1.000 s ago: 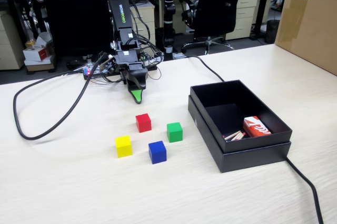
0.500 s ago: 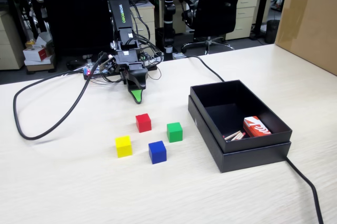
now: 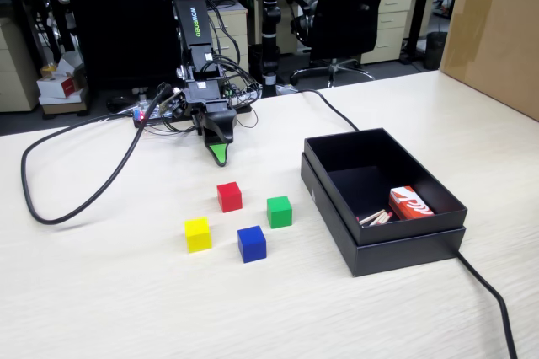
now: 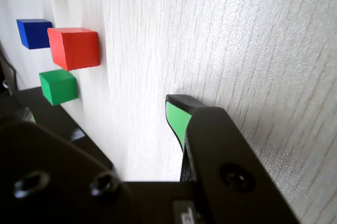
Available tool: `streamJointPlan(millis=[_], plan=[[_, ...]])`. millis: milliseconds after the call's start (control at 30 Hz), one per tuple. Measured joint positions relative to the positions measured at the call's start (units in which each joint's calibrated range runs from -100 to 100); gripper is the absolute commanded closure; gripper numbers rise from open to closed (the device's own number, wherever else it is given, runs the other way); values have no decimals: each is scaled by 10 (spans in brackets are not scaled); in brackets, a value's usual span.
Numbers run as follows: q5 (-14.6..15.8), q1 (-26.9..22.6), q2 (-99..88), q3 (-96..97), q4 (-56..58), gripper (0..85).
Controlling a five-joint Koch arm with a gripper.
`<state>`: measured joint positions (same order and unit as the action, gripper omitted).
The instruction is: Put the red cube on top of the blue cube
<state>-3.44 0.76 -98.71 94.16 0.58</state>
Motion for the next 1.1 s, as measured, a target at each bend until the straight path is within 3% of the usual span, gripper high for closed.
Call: streamJointPlan(millis=[467,633,867,1100], plan=[[1,0,0,-17,11,382],[35,-3,5,-136,208,382],[47,-2,34,-231,284,383],[48,1,183,-397,359,383]])
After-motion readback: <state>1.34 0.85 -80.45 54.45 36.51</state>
